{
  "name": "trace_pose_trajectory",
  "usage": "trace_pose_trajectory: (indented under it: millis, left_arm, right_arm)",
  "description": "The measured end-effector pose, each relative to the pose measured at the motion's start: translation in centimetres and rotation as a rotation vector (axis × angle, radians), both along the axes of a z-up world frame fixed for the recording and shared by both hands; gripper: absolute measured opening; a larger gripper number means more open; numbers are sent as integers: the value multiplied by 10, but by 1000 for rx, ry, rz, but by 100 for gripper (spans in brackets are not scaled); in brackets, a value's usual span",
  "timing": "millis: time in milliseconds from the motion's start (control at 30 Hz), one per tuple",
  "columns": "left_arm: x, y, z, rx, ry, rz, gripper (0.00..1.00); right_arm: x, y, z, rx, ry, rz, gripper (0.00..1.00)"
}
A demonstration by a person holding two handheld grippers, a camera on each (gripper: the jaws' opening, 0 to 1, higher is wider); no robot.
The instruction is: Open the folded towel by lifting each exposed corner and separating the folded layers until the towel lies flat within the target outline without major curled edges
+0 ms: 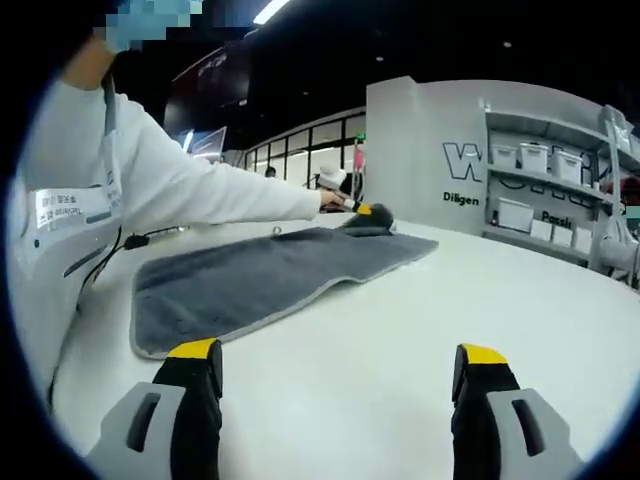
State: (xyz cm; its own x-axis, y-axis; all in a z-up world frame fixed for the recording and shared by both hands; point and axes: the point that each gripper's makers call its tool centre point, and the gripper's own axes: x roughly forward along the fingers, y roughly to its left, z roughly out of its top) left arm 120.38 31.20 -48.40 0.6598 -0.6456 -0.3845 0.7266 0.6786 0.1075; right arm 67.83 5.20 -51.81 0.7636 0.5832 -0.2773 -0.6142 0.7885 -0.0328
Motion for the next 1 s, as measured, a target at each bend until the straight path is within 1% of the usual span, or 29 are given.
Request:
trace_pose_trajectory:
  millis: [67, 133, 200, 233, 300, 400, 533, 667, 733, 800, 867, 900, 1000]
  left_arm:
    - [7, 14, 2, 46, -9, 30, 2]
    - [12, 28, 2, 115, -22, 46, 2]
    - [17, 39, 3, 140, -25, 66, 2]
    - [20, 45, 1, 165, -25, 72, 2]
    - [25, 57, -4, 221, -23, 88, 2]
    - [29, 70, -15, 252, 4, 106, 2]
    - [36, 85, -29, 302, 22, 124, 2]
    - [48, 90, -34, 319, 24, 125, 2]
    - [54, 89, -40, 326, 30, 114, 2]
    - [56, 90, -48, 334, 40, 112, 2]
    - [57, 90, -52, 335, 45, 112, 2]
    - [60, 92, -60, 325, 61, 118, 2]
    - [60, 93, -73, 297, 82, 128, 2]
  right_arm:
    - [1, -2, -1, -7, 0, -8, 96]
    - [1, -2, -1, -7, 0, -11, 96]
    - [2, -2, -2, -9, 3, -15, 96]
    - [2, -2, -3, -8, 4, -17, 95]
    - [3, -2, -4, -1, 11, -22, 95]
    - [4, -3, -7, 9, 22, -33, 95]
    - [6, -3, -10, 13, 31, -44, 95]
    - [8, -1, -14, 12, 42, -50, 94]
    - [9, 1, -17, 7, 51, -55, 94]
    - [10, 2, -20, 2, 58, -57, 94]
    - [10, 3, -22, 0, 66, -59, 94]
    - [11, 3, -23, -2, 69, -60, 94]
    - [11, 4, -26, -6, 76, -60, 94]
